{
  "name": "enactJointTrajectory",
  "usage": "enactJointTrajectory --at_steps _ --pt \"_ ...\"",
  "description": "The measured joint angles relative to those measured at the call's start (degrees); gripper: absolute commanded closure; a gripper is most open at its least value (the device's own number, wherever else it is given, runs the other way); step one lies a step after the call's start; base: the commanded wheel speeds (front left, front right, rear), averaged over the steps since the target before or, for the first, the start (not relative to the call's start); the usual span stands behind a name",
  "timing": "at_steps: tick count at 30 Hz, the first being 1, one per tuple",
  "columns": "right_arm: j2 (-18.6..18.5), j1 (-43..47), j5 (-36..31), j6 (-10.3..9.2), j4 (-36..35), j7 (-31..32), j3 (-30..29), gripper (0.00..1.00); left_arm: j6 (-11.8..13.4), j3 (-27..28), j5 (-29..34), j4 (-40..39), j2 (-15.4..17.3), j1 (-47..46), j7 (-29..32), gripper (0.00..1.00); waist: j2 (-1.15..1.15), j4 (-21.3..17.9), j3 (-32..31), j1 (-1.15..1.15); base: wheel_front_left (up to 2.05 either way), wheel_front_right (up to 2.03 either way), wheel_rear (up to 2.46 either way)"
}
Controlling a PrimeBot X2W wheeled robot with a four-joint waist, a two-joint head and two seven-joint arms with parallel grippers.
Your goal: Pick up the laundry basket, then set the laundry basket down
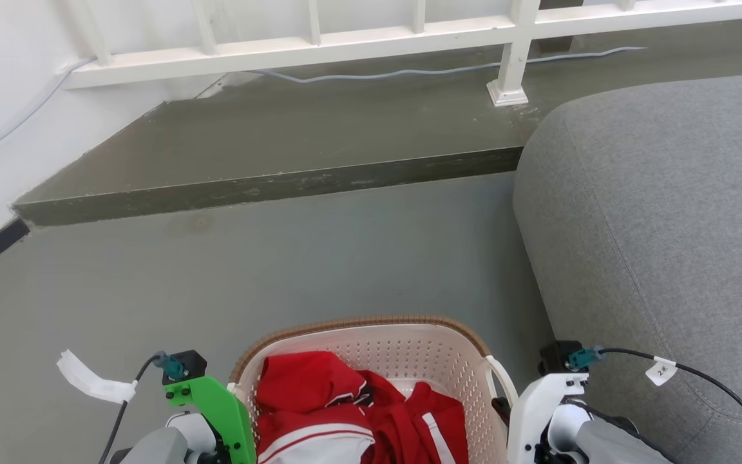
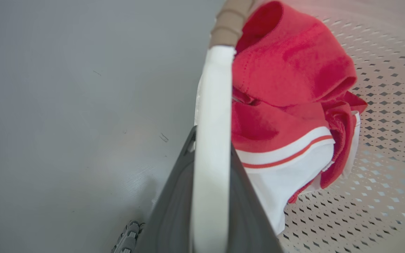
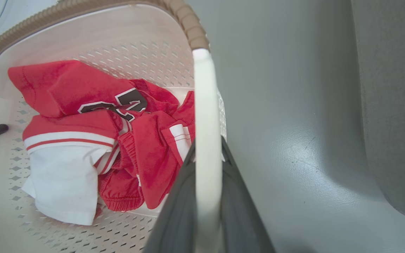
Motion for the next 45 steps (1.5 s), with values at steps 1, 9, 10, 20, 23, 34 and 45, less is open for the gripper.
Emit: enactJointTrajectory --at_steps 1,9,10,20,23,34,45 --pt "0.00 0.01 0.13 0.00 0.03 0.00 0.00 1.00 0.00 0.00 -0.13 0.00 0.00 0.00 0.00 1.00 0.00 -0.02 -0.07 0.00 0.00 0.00 0.00" --pt "0.02 0.06 0.62 0.01 0.35 0.01 0.12 1.00 0.00 -0.07 -0.31 0.01 -0.02 0.10 0.33 1.00 0.00 -0.09 -0.36 0.00 0.00 0.00 0.00" --pt "0.02 0.07 0.63 0.01 0.38 0.01 0.20 1.00 0.00 -0.09 -0.32 0.01 -0.02 0.10 0.34 1.00 0.00 -0.09 -0.38 0.00 0.00 0.00 0.00" --pt "0.01 0.07 1.16 0.01 0.42 0.01 1.01 1.00 0.00 -0.34 -0.82 0.01 -0.01 0.23 0.49 1.00 0.00 0.10 -0.56 0.00 0.00 0.00 0.00" --pt "0.01 0.07 1.21 0.01 0.41 0.01 1.38 1.00 0.00 -0.42 -0.84 0.02 -0.01 0.25 0.49 1.00 0.00 0.12 -0.57 0.00 0.00 0.00 0.00" --pt "-0.05 0.05 1.23 0.00 0.63 -0.07 2.20 1.00 0.00 -0.70 -1.33 0.07 0.01 0.31 0.48 1.00 0.00 0.45 -0.47 0.00 0.00 0.00 0.00" --pt "-0.01 -0.40 2.07 -0.02 1.19 -0.65 2.35 1.00 0.00 -0.68 -1.83 -0.11 0.00 0.34 -0.53 1.00 0.00 0.80 0.17 0.00 0.00 0.00 0.00"
